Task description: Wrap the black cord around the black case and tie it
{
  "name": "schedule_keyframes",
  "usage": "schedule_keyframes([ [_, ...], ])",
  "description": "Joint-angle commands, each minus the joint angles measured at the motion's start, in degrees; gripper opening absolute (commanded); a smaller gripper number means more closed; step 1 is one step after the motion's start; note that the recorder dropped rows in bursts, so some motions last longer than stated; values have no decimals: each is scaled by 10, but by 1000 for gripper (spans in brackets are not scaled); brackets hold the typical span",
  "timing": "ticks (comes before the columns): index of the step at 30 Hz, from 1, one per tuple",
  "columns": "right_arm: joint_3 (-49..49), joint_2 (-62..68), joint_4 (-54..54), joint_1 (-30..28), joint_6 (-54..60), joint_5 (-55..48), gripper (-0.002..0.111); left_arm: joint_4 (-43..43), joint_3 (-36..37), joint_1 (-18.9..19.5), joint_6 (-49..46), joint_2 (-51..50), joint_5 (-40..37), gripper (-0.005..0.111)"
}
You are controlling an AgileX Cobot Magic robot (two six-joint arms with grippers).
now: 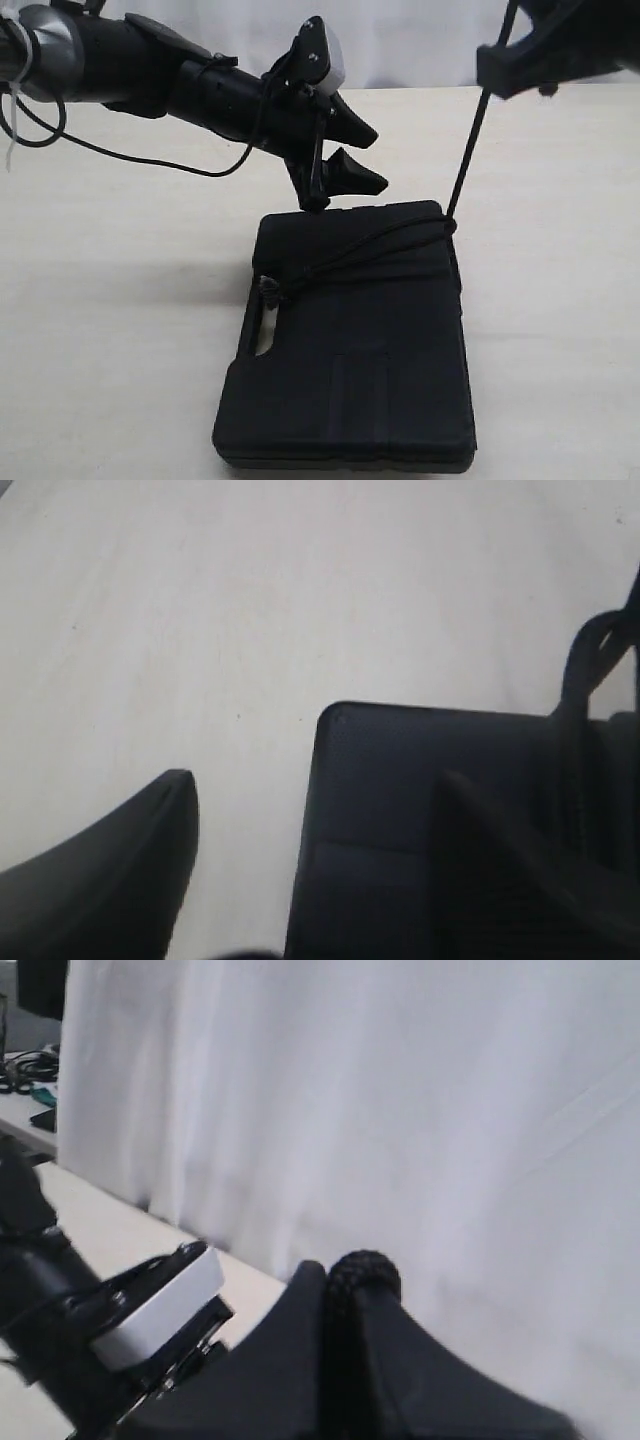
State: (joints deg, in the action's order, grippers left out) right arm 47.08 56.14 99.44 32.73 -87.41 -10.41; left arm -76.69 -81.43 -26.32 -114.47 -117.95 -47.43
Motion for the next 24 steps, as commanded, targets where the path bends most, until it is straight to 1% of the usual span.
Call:
schedule_keyframes([
  [1,35,-6,5,0,27,-71,4,-2,0,-21,-27,-5,2,62],
  [5,42,8,5,0,55,-98,4,-3,0,-31,-32,-13,21,62],
  [8,42,30,5,0,60,-136,4,-3,0,-37,-42,-21,18,62],
  [11,57,53,5,0,72,-155,4,-7,0,-45,-77,-33,12,60],
  [12,64,57,5,0,73,-155,4,-9,0,-49,-84,-37,17,56],
  [14,86,66,5,0,71,-155,4,-6,0,-56,-84,-46,45,44],
  [18,127,82,4,-3,73,-158,4,-5,0,-65,-84,-56,149,19],
  [21,150,96,-16,-16,73,-156,4,-5,0,-63,-84,-59,160,1],
  [24,156,106,-40,-30,73,-135,4,-5,0,-63,-84,-61,160,0],
])
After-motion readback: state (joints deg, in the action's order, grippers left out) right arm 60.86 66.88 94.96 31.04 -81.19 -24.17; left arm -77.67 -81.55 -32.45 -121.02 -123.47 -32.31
